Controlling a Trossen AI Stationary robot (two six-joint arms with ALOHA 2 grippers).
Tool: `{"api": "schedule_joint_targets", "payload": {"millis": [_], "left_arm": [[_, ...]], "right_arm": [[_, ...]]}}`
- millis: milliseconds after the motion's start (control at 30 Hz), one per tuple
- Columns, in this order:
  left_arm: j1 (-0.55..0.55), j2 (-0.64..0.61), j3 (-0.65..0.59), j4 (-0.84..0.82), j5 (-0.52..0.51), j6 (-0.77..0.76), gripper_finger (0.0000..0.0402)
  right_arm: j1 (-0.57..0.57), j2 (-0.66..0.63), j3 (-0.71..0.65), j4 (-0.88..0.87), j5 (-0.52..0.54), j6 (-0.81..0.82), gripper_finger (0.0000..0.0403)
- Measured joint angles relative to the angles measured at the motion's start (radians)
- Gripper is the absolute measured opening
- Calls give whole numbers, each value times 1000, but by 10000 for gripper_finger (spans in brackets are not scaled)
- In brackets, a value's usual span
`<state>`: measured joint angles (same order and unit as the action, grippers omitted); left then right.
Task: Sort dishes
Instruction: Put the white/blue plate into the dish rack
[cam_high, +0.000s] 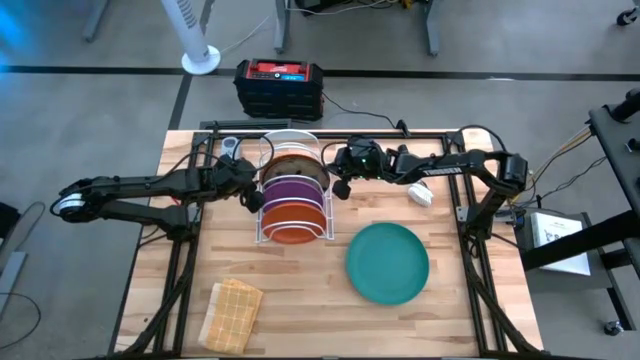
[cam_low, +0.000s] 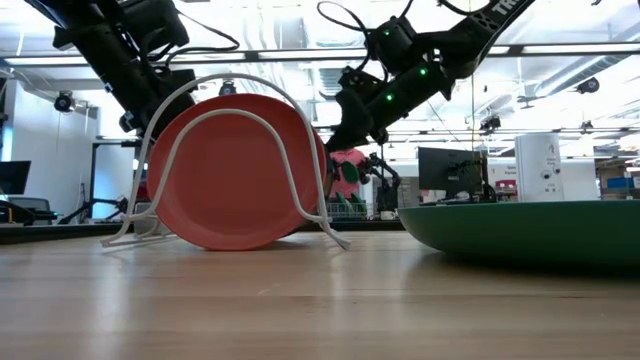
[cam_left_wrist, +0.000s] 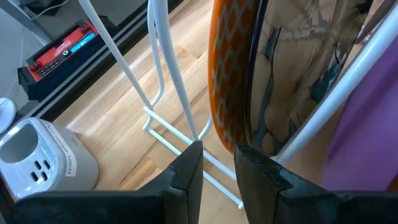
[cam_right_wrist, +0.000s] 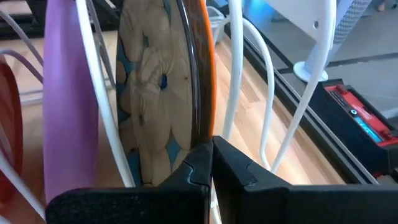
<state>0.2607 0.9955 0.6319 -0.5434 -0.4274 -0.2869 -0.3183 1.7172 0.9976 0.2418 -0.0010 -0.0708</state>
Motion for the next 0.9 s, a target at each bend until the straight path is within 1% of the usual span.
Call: {"api": "schedule_joint_targets", "payload": {"millis": [167, 233, 267, 333, 400, 667, 900], "left_arm": [[0, 0, 0, -1, 0, 1, 79], [0, 0, 0, -2, 0, 4, 79], [0, 0, 0, -2, 0, 5, 79], [0, 0, 0, -1, 0, 5, 79], [0, 0, 0, -1, 0, 5, 79], [0, 0, 0, 3, 0, 10, 79], [0, 0, 0, 7, -1, 12, 79]], "right_arm": [[0, -14, 25, -125, 66, -9, 0], [-1, -18, 41, -186, 54, 11, 0], [-1, -18, 45, -201, 31, 23, 0], [4, -8, 46, -196, -11, 42, 0], [8, 0, 45, -167, -19, 44, 0], [9, 1, 46, -104, -24, 34, 0], [9, 2, 55, -101, -24, 18, 0]]}}
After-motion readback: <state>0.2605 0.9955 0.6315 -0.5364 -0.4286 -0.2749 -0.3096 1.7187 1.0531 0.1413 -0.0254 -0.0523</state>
